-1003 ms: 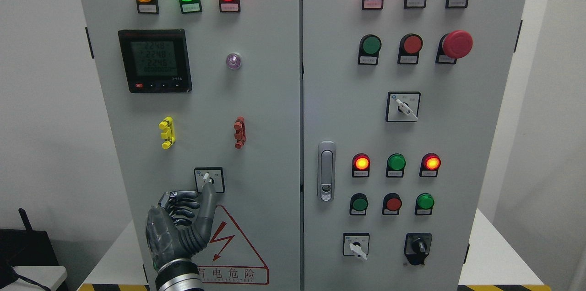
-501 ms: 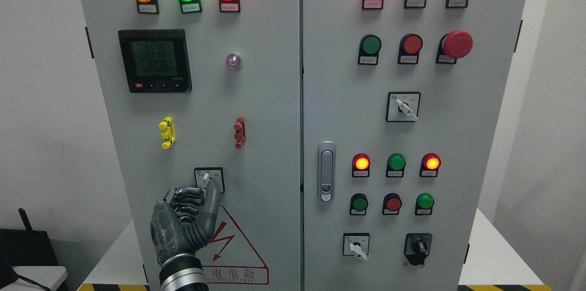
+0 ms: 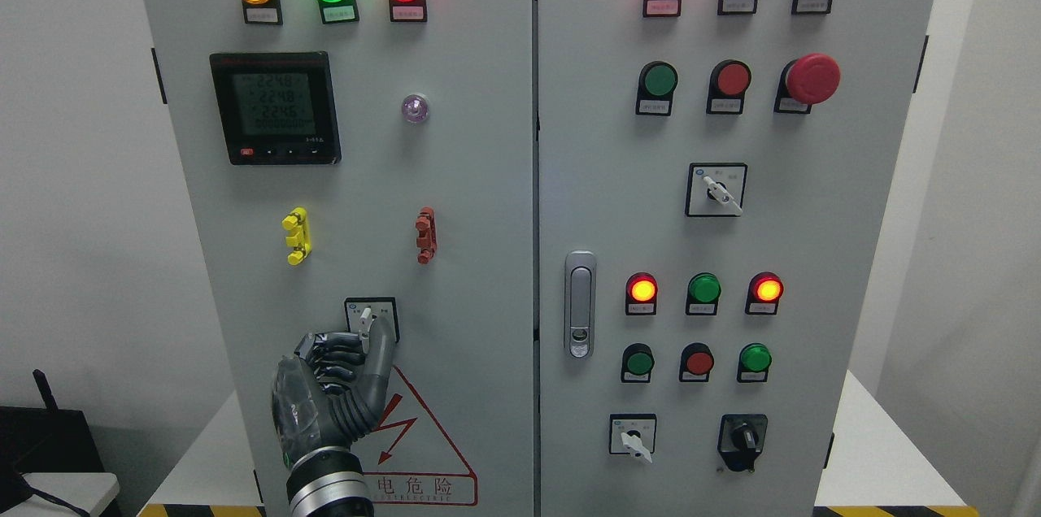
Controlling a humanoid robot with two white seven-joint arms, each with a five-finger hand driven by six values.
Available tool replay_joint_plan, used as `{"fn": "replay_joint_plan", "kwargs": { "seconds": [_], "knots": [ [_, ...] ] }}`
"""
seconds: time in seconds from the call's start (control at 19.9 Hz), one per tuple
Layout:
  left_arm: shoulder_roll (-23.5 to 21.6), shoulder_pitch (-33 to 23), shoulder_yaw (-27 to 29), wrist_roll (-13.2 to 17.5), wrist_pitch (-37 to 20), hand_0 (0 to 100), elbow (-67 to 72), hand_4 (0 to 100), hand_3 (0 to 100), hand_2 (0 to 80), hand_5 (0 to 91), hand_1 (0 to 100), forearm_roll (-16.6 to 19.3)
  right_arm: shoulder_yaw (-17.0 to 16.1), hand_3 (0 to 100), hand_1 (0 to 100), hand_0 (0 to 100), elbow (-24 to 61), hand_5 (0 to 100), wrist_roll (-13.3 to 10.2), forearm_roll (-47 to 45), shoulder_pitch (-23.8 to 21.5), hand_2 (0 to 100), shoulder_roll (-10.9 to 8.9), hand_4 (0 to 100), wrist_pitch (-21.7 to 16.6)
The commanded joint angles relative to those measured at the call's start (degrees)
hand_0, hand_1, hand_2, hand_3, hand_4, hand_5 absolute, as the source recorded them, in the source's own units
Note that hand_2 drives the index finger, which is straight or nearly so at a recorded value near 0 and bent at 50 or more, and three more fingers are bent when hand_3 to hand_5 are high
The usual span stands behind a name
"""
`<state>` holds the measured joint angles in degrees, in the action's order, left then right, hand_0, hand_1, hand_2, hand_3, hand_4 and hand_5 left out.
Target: Turn on light switch 1
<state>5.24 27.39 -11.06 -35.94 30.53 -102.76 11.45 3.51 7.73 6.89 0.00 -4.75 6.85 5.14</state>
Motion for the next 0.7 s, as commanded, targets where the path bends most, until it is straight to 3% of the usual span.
{"fn": "replay_joint_plan", "kwargs": {
  "seconds": [0.0,0.65],
  "knots": [
    [0.1,0.5,-0.1,0.0,0.1,18,0.3,76,73,54.4,65.0,45,0.0,0.0,0,39,12,0.0,0,0.0,-1.0,0.0,0,0.00,0,0.0],
    [0.2,0.7,-0.2,-0.2,1.7,21,0.4,77,74,55.3,65.3,42,0.0,0.0,0,39,12,0.0,0,0.0,-1.0,0.0,0,0.00,0,0.0]
  ]
}}
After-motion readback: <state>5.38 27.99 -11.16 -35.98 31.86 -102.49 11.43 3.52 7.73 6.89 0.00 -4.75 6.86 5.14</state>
